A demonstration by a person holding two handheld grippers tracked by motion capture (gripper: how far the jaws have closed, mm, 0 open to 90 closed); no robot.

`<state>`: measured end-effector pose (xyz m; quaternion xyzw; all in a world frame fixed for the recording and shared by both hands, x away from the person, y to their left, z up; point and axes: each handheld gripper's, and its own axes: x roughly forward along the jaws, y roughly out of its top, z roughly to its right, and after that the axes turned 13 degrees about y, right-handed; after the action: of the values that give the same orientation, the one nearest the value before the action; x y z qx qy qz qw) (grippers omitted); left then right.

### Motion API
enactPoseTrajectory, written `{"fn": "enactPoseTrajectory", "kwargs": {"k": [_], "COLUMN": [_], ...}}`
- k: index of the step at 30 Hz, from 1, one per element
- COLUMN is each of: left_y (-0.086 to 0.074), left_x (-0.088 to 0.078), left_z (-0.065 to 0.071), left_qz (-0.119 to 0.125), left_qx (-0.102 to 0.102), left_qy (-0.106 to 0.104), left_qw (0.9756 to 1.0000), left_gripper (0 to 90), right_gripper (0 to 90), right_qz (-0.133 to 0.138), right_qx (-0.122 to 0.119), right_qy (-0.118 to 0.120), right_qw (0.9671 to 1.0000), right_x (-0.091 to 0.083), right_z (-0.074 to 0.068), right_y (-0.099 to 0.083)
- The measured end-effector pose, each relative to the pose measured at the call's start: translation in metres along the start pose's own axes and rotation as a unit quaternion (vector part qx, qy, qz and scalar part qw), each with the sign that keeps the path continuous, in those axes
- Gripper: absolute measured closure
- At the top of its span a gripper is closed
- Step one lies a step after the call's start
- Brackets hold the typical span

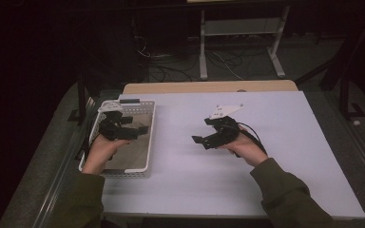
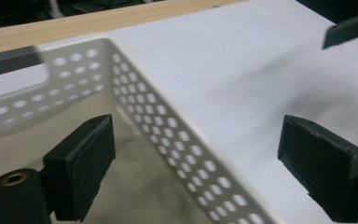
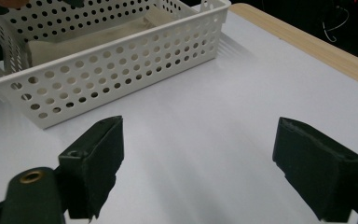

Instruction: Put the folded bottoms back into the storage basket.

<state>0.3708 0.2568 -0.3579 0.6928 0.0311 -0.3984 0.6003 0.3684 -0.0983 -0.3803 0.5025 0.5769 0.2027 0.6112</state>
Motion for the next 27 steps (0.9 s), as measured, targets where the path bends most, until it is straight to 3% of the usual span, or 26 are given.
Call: {"fn": "enactPoseTrajectory", "kwargs": {"k": [7, 11, 16, 27], "left_y": [-0.003, -0.007, -0.009, -0.016], "left_x": [-0.005, -0.004, -0.005, -0.013], "left_z": [0.027, 0.04, 0.052, 0.073], "left_qz": [0.01, 0.005, 0.011, 0.036], "left_qx": [0.018, 0.036, 0.043, 0.057], "left_qy": [-0.037, -0.056, -0.071, -0.102], "left_qw": [0.9991, 0.9978, 0.9965, 0.9926], "left_gripper": [3.1, 0.0, 0.0, 0.0], "right_gripper": [13.3, 9.0, 4.7, 4.4], "right_qz": [-0.001, -0.003, -0.004, 0.002], "right_qx": [-0.002, -0.001, 0.002, 0.01], "right_qy": [-0.018, -0.014, -0.017, -0.031], "right_qw": [0.9998, 0.9999, 0.9999, 0.9995], "right_x": [-0.02, -0.032, -0.047, -0.081], "right_z": [0.001, 0.001, -0.001, -0.005], "right_y": [-0.015, -0.027, -0.039, -0.063]}}
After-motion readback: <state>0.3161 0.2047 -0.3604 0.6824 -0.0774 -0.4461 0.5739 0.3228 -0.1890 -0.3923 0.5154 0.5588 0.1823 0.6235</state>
